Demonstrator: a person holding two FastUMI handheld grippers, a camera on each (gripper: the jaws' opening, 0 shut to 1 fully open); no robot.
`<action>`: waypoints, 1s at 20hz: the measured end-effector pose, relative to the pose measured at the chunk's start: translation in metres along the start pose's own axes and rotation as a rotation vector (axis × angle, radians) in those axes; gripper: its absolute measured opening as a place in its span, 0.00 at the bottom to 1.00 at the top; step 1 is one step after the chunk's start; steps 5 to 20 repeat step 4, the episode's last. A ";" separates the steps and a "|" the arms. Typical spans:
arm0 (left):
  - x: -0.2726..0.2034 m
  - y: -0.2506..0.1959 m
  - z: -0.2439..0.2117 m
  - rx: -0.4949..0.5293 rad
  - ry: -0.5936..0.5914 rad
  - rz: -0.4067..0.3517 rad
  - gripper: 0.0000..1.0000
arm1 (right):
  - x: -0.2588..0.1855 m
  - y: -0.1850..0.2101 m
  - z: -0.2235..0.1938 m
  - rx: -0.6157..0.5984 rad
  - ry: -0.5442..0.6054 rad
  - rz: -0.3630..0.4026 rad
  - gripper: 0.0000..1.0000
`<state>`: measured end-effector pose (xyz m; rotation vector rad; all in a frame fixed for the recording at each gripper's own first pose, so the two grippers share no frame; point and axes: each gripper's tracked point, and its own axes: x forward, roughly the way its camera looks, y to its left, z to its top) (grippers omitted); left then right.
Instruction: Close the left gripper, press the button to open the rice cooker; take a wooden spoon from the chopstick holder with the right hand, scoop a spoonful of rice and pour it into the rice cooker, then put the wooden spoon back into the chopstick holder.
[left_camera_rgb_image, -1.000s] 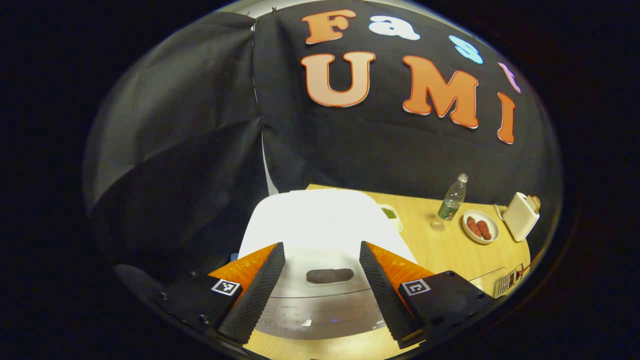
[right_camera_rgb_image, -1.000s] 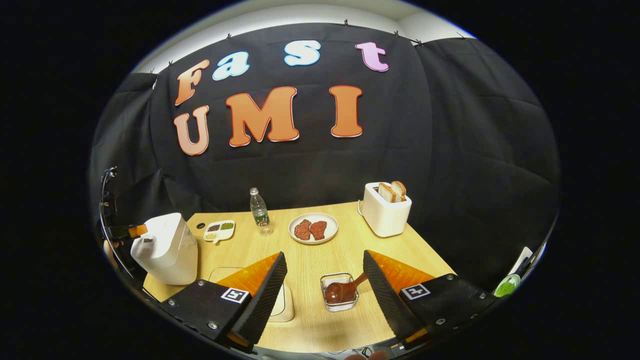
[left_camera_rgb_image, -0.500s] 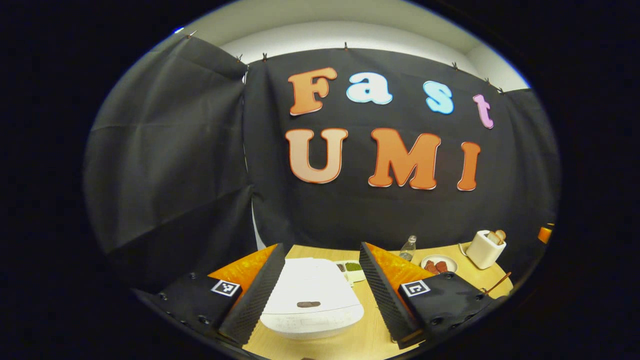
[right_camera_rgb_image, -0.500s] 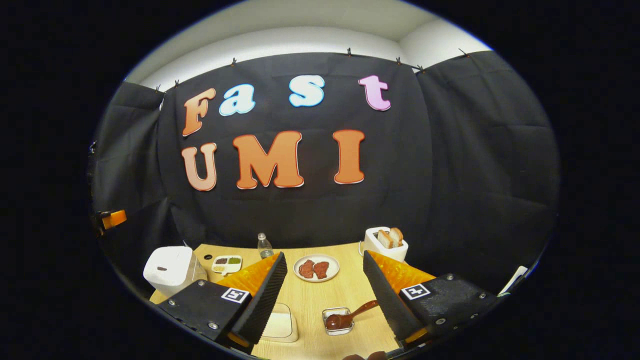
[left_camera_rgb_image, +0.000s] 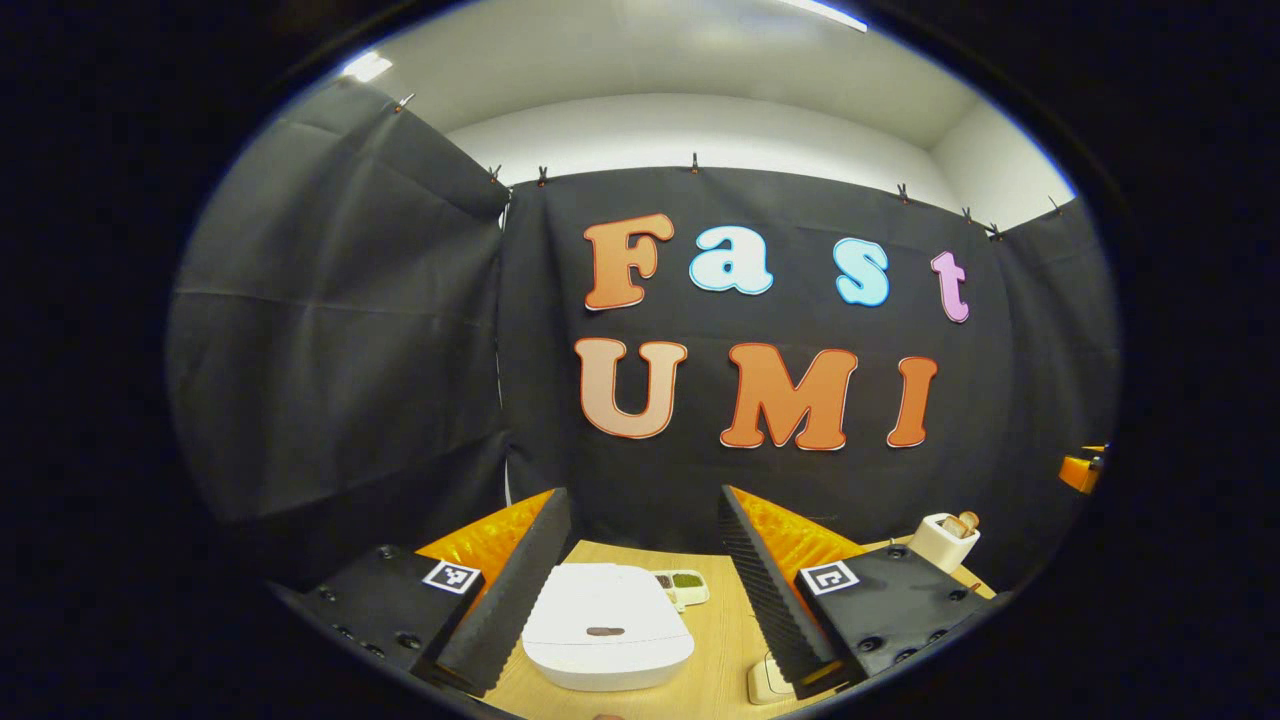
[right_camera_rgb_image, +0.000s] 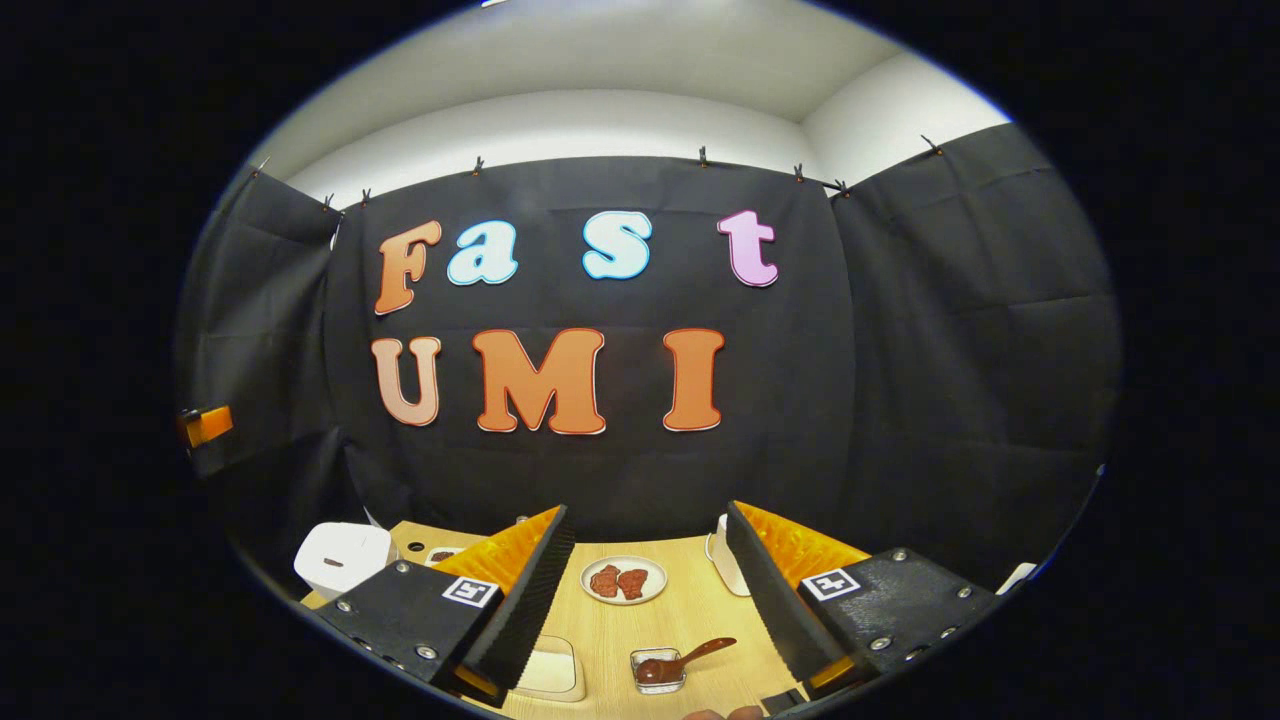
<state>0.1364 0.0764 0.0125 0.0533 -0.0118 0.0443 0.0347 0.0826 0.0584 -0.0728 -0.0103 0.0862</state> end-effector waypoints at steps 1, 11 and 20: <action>-0.003 -0.001 0.000 -0.003 0.005 0.005 1.00 | 0.002 0.002 -0.003 -0.001 0.005 0.005 0.95; -0.006 -0.003 -0.005 0.018 0.010 0.019 1.00 | 0.006 0.001 -0.014 0.000 0.028 0.027 1.00; -0.006 -0.003 -0.005 0.018 0.010 0.019 1.00 | 0.006 0.001 -0.014 0.000 0.028 0.027 1.00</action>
